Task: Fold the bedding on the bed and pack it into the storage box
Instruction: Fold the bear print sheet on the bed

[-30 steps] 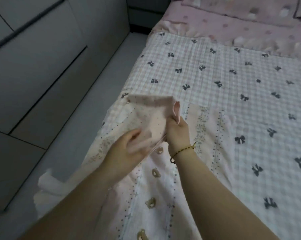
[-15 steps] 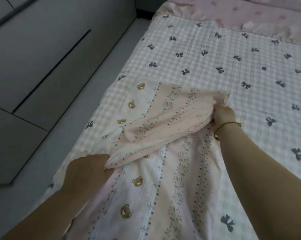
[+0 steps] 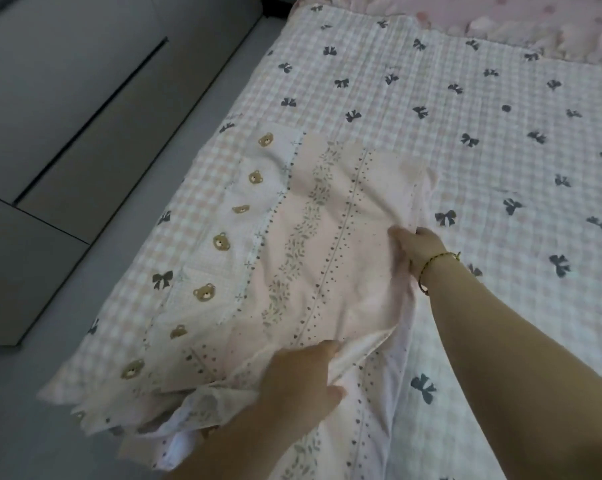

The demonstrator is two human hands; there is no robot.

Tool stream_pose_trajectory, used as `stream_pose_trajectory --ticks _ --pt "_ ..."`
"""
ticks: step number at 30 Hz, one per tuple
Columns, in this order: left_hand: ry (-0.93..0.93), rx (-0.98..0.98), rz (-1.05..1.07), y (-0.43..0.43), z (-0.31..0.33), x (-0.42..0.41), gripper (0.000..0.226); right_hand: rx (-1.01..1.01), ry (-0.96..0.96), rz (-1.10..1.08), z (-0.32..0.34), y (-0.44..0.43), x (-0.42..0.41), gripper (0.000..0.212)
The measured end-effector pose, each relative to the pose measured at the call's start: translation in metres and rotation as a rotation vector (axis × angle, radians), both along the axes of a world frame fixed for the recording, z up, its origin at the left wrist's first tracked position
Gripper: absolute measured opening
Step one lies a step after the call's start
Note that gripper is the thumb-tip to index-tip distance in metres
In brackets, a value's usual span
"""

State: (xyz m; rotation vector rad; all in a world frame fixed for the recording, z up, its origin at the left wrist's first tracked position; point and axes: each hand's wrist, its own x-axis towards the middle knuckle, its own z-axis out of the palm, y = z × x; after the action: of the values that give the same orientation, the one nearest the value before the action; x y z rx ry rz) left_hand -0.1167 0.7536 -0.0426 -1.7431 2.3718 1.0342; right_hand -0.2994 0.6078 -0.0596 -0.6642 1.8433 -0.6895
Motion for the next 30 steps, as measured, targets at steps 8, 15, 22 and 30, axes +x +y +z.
stream_pose_trajectory --ticks 8,15,22,30 --pt "0.101 -0.279 -0.052 0.029 -0.017 0.079 0.056 0.209 -0.148 -0.007 -0.008 0.119 0.04 0.03" --pt "0.09 -0.186 0.068 0.061 -0.021 0.165 0.091 0.195 -0.061 -0.085 -0.011 0.184 0.081 0.026" --pt "0.078 -0.249 0.011 0.055 -0.026 0.169 0.08 0.008 -0.027 -0.359 -0.002 0.219 0.051 0.029" --pt "0.093 -0.455 -0.178 0.086 -0.04 0.155 0.059 0.261 -0.041 -0.286 -0.003 0.25 0.087 0.075"
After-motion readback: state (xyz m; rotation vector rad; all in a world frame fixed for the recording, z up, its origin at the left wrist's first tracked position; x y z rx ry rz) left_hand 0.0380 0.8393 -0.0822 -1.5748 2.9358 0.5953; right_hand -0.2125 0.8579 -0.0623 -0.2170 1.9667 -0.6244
